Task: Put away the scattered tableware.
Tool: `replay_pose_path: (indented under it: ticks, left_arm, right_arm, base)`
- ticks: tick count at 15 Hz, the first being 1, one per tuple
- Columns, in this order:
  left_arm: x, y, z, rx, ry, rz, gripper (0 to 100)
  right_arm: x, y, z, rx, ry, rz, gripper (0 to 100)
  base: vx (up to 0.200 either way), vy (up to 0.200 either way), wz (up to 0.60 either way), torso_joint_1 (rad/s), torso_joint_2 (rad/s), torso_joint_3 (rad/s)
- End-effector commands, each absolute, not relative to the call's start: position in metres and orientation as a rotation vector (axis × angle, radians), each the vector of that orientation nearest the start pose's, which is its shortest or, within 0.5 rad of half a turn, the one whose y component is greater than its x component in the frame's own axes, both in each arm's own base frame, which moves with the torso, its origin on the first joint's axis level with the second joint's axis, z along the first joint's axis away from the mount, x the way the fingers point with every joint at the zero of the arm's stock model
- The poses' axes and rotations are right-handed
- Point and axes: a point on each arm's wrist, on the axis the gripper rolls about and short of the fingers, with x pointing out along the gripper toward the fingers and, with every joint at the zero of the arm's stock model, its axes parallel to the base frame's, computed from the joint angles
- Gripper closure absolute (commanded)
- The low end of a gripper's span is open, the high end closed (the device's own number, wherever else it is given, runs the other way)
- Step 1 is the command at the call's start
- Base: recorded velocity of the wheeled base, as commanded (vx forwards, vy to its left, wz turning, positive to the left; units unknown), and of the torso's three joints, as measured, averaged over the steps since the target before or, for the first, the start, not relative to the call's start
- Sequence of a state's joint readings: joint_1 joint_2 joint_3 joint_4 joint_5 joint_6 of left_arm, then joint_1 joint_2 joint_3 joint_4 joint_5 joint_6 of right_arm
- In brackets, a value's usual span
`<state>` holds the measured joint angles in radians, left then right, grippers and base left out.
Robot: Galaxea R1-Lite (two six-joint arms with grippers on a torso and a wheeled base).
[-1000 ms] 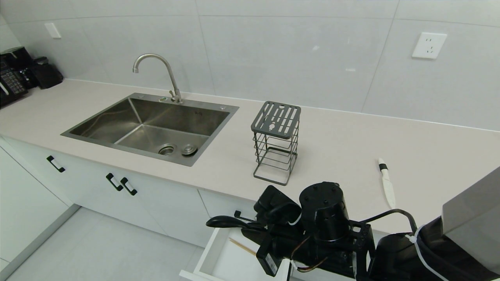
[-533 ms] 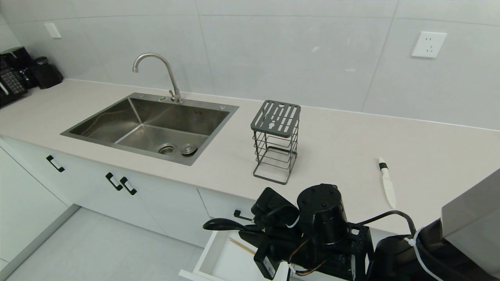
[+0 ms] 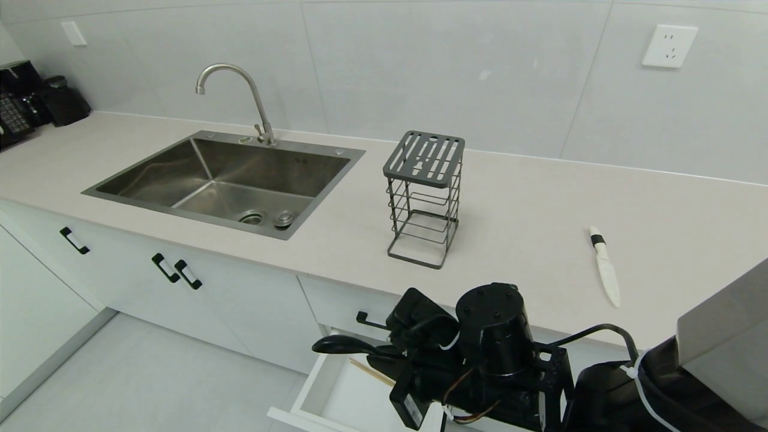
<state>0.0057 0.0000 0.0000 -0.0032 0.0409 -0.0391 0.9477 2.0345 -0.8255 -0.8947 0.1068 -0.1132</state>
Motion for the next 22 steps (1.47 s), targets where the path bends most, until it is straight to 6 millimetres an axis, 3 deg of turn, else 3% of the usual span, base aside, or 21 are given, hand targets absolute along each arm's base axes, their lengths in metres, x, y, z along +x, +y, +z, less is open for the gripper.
replay_pose_path:
  ticks: [1, 18, 22]
  left_arm:
    - [-0.023, 0.001, 0.076, -0.040, -0.002, 0.048, 0]
    - [-0.023, 0.001, 0.076, -0.040, -0.002, 0.048, 0]
    - [-0.023, 0.001, 0.076, -0.040, -0.002, 0.048, 0]
  right_arm:
    - [0.210, 0.297, 0.100, -0.237, 0.243, 1.064, 100]
    - [0.209, 0.303, 0.098, -0.230, 0.245, 1.074, 100]
    - [0.219, 0.314, 0.114, -0.201, 0.185, 1.079, 100]
  base:
    - [0.000, 0.000, 0.00, -0.256, 0.51, 0.246]
    - [0.000, 0.000, 0.00, -0.267, 0.52, 0.253]
    - [0.000, 0.000, 0.00, -0.255, 0.47, 0.209]
